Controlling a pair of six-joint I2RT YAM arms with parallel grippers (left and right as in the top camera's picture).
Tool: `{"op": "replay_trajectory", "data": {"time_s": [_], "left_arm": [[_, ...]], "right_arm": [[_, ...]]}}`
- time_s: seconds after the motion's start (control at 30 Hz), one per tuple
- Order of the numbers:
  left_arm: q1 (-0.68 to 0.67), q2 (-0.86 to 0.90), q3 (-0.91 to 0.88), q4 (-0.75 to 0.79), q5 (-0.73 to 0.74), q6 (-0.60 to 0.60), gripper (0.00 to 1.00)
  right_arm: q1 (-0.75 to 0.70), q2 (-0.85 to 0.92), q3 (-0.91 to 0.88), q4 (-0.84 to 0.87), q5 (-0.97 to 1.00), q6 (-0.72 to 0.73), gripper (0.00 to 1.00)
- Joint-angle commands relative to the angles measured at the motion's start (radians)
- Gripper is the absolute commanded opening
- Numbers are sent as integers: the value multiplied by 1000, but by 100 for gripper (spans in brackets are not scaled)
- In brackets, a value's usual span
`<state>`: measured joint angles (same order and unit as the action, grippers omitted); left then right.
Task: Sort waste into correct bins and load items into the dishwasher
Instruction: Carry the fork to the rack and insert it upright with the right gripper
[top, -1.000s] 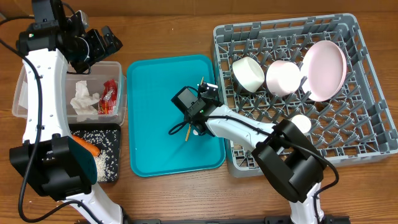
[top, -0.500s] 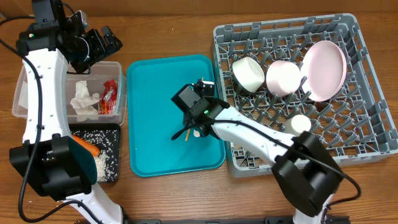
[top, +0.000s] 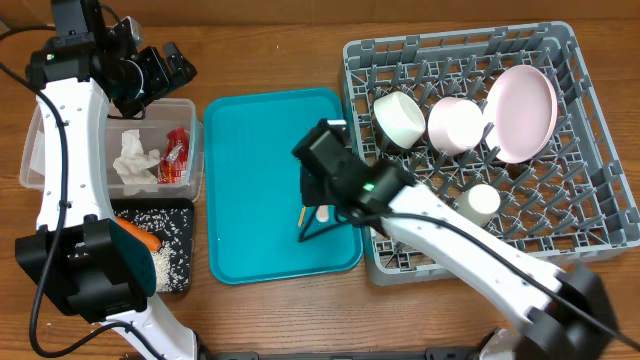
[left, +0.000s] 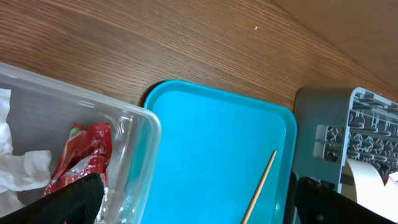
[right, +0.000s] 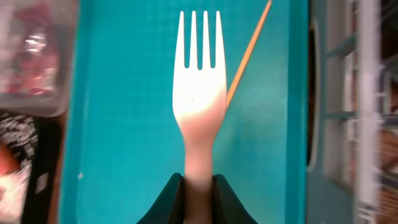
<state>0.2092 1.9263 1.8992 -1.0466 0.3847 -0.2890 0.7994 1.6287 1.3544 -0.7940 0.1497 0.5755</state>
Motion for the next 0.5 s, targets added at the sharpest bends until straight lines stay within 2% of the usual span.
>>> {"op": "replay_trajectory", "data": {"time_s": [0.0,0.17,0.33,0.47], "left_arm": [[-10,-17,21,0,-3,-10,100],[-10,-17,21,0,-3,-10,100],[-10,-17,21,0,-3,-10,100],[-10,-17,21,0,-3,-10,100]], "right_arm": [[-29,-95,9,-39,-9,-108,4],[-116,-181,9,-181,94,-136,4],[-212,-192,8,-257,221,-140,4],[-307,-190,-6,-266,246,-226,4]]}}
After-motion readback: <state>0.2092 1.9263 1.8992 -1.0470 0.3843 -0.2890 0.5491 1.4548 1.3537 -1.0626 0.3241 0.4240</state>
